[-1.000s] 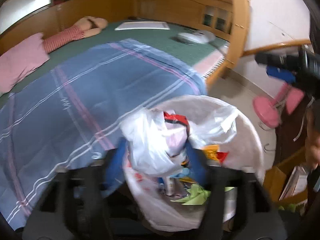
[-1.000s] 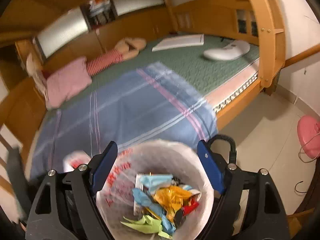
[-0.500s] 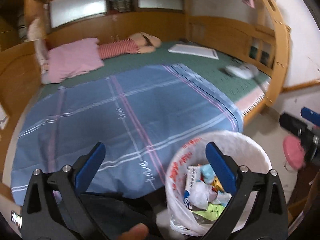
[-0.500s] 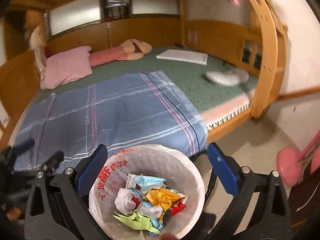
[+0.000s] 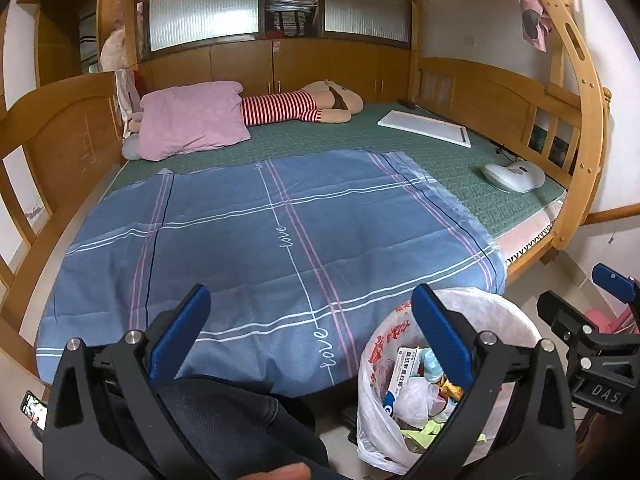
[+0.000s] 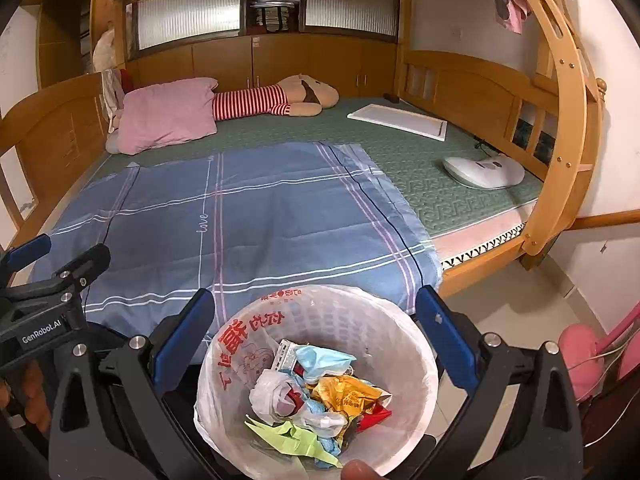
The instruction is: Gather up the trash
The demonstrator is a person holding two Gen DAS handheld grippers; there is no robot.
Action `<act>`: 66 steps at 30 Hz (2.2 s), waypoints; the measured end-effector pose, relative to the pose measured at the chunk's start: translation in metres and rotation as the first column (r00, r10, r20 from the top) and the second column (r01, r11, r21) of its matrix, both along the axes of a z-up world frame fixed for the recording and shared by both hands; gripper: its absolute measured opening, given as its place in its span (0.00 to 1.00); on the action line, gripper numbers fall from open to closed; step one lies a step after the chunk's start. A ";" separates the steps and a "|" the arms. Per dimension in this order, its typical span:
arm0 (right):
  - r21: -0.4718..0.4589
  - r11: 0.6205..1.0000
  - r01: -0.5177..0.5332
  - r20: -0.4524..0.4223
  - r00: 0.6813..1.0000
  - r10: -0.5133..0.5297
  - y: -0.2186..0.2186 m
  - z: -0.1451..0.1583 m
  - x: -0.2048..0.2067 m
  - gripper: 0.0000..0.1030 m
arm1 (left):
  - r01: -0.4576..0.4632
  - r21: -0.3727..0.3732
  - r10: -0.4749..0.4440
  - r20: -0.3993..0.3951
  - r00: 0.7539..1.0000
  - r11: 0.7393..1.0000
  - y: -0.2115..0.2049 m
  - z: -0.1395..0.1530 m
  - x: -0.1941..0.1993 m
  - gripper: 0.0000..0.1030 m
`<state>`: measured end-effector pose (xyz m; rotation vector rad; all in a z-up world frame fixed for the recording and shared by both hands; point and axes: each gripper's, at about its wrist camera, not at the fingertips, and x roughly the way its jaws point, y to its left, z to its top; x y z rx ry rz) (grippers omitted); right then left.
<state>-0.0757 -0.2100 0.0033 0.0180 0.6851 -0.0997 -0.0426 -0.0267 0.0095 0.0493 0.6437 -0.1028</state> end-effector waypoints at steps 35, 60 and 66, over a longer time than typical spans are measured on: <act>-0.002 1.000 -0.009 -0.012 1.000 0.009 0.003 -0.002 0.002 0.96 | 0.003 -0.002 -0.003 0.007 1.000 1.000 -0.002 0.005 -0.004 0.97; 0.003 1.000 -0.018 -0.021 1.000 0.018 -0.008 -0.008 0.004 0.96 | 0.000 -0.004 0.000 0.007 1.000 1.000 -0.002 0.005 -0.004 0.97; 0.002 1.000 -0.016 -0.024 1.000 0.016 -0.009 -0.010 0.005 0.96 | -0.002 -0.003 0.002 0.007 1.000 1.000 -0.002 0.005 -0.005 0.97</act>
